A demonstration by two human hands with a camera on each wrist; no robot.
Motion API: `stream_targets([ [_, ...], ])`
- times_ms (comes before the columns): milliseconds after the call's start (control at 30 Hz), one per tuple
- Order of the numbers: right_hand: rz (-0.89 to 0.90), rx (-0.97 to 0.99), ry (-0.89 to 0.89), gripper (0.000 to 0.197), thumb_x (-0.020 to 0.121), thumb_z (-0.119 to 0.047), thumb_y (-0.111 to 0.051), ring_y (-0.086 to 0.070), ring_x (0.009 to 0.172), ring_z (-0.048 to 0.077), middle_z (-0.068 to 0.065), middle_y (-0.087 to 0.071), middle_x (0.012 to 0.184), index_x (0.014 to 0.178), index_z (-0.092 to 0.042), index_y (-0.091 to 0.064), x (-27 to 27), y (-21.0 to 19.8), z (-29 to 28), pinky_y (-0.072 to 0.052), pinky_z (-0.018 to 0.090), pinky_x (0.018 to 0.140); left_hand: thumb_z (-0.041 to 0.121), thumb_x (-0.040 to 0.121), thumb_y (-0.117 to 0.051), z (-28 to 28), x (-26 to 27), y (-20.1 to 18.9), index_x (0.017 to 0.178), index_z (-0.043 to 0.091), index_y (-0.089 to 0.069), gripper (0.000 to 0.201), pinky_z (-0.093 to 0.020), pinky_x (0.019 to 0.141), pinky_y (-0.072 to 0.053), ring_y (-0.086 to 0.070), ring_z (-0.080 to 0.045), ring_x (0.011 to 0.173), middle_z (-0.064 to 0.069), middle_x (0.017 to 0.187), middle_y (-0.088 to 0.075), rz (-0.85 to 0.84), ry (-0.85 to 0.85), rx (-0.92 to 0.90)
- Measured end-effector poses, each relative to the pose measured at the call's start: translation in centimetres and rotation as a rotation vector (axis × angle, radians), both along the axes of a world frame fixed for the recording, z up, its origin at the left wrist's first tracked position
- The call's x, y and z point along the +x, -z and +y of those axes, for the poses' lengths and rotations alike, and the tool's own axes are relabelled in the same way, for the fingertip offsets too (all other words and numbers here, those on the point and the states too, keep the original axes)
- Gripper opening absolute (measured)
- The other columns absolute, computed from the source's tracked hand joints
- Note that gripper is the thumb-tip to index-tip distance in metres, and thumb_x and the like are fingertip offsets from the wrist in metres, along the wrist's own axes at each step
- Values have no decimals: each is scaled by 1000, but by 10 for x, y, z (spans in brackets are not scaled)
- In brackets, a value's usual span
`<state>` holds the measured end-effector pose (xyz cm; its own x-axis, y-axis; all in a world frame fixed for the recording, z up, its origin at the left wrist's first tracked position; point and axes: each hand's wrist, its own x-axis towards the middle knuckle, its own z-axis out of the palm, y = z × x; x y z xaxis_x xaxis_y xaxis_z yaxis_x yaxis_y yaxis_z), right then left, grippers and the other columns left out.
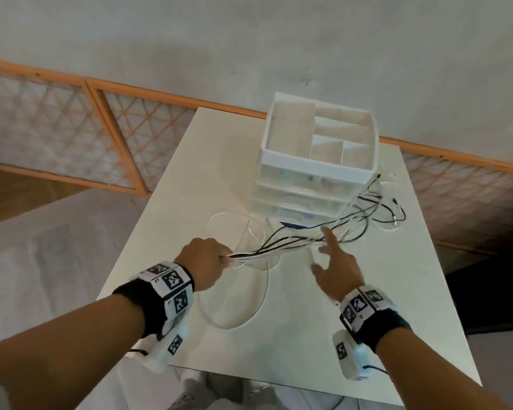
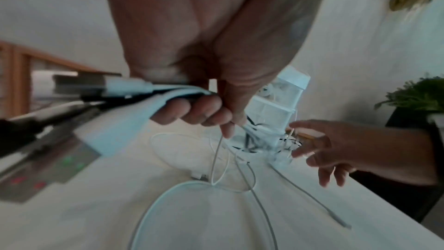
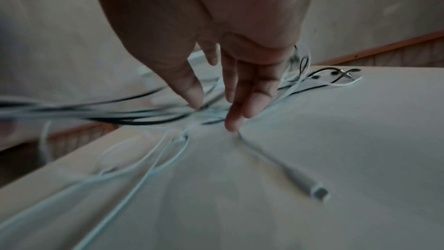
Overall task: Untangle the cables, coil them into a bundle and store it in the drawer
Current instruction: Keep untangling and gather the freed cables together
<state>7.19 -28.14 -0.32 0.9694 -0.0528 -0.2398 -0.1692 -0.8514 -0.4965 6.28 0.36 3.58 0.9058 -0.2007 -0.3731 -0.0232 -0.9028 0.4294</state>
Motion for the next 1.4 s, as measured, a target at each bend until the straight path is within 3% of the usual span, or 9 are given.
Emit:
stream_targets([
  [133, -56, -29, -271, 55, 85, -23, -60, -64, 85, 12, -16, -64, 105, 132, -48, -46, -31, 23, 31, -56, 37, 85, 34, 100, -51, 2, -1, -1, 69, 20, -50, 34, -29, 56, -31, -50, -20, 67, 4, 62, -49, 40, -41, -88],
  [300, 224, -254, -554, 43, 93, -23, -58, -60, 106, 26, -3, -45, 121, 130, -45, -51, -45, 45, 62, -48, 37, 91, 39, 89, -65, -5, 6, -13, 71, 18, -59, 28, -22, 53, -35, -56, -18, 69, 1, 70, -59, 22, -114, -169],
  [400, 151, -308, -491, 10, 93, -27, -60, -64, 91, 27, -1, -45, 111, 103, -32, -60, -47, 41, 63, -44, 32, 74, 38, 90, -61, -9, 12, -24, 71, 16, -62, 29, -27, 56, -36, -56, -22, 72, 0, 68, -59, -11, -189, -184],
  [567, -219, 84, -435, 2, 92, -31, -58, -61, 77, 17, -12, -53, 111, 92, -32, -61, -31, -3, 52, -47, 31, 69, 35, 98, -53, -16, 13, -39, 85, 20, -66, 24, -18, 50, -33, -50, 5, 45, 21, 61, -67, 47, -136, -407],
  [733, -493, 410, -185, 13, 96, -10, -60, -66, 60, 15, -3, -65, 70, 89, -21, -62, 5, -87, 27, -52, 27, 58, 30, 103, -44, -30, 15, -39, 97, 11, -54, 23, -23, 43, -29, -38, -11, 45, -1, 66, -68, 206, -168, -628],
  [933, -839, 558, 265, 11, 98, -25, -58, -65, 60, 18, -5, -65, 74, 90, -34, -57, 34, -141, -23, -58, 41, 64, 27, 102, -44, -19, 29, -24, 85, 13, -51, 22, -27, 45, -30, -38, -16, 45, -2, 67, -62, 142, -295, -573],
  [1033, -885, 521, 418, 9, 99, -29, -54, -64, 56, 14, -3, -64, 71, 92, -29, -59, 44, -145, -45, -57, 38, 61, 24, 102, -45, -18, 31, -28, 89, 7, -54, 23, -25, 44, -35, -44, -18, 46, -3, 69, -67, 102, -309, -585],
  [1167, -537, 248, 305, 20, 98, -23, -49, -67, 63, 9, -2, -69, 72, 88, -27, -65, 47, -139, -57, -54, 33, 67, 23, 103, -47, -27, 36, -52, 86, 9, -53, 23, -26, 43, -30, -40, -18, 45, -9, 69, -66, 103, -320, -815],
  [1400, -917, 237, 262, 34, 96, -43, -53, -62, 70, 13, 14, -72, 88, 105, -16, -71, 86, -188, -80, -47, 18, 64, 24, 102, -44, -28, 31, -36, 91, 3, -55, 25, -28, 49, -39, -48, -24, 61, -1, 64, -67, 145, -240, -569],
])
